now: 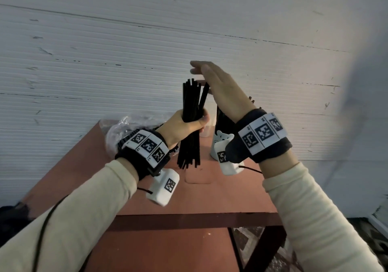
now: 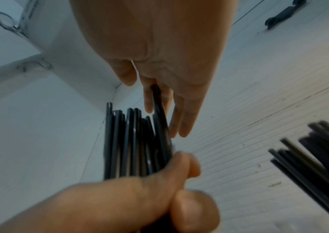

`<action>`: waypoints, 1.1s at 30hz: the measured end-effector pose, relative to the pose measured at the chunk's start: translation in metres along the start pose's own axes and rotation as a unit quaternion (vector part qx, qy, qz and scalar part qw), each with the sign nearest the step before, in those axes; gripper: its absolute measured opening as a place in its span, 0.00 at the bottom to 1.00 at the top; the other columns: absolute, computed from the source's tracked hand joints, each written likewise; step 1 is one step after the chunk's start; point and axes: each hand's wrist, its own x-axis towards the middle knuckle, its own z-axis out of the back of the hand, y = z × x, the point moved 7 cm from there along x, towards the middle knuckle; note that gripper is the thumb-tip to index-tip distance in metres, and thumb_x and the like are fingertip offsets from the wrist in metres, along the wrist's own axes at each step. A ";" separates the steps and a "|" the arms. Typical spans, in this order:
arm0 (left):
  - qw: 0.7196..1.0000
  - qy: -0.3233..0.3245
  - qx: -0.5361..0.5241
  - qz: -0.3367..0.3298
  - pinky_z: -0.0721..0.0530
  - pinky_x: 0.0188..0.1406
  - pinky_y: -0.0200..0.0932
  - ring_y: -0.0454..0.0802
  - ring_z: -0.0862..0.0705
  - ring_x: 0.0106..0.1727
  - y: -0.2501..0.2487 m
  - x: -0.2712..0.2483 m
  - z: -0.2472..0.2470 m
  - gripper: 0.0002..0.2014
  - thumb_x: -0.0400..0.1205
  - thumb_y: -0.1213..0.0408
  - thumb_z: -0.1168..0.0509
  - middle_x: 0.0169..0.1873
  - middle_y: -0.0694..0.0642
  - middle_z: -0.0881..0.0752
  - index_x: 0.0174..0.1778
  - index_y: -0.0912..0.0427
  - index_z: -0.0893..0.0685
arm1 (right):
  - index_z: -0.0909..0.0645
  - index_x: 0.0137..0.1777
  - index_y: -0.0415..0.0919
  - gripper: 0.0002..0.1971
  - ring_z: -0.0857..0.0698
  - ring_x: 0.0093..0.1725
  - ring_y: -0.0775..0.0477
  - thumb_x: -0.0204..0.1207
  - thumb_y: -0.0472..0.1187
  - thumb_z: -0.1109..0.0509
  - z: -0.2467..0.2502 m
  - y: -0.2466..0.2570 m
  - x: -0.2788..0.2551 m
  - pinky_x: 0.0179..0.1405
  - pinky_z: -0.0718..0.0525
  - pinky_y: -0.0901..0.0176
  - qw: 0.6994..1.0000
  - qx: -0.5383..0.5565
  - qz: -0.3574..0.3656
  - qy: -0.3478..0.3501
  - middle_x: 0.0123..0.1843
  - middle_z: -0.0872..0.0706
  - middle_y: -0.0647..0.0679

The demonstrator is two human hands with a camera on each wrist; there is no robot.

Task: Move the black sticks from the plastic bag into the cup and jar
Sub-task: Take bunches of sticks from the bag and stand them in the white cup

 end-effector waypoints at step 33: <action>0.976 0.075 0.020 0.205 0.21 0.69 0.49 0.54 0.13 0.59 0.079 -0.001 -0.020 0.22 0.66 0.64 0.19 0.53 0.61 0.10 0.55 0.64 0.13 | 0.16 0.56 0.41 0.13 0.19 0.51 0.60 0.71 0.34 0.27 -0.024 -0.062 -0.020 0.53 0.26 0.80 0.991 -0.061 0.065 -0.099 0.51 0.16 0.52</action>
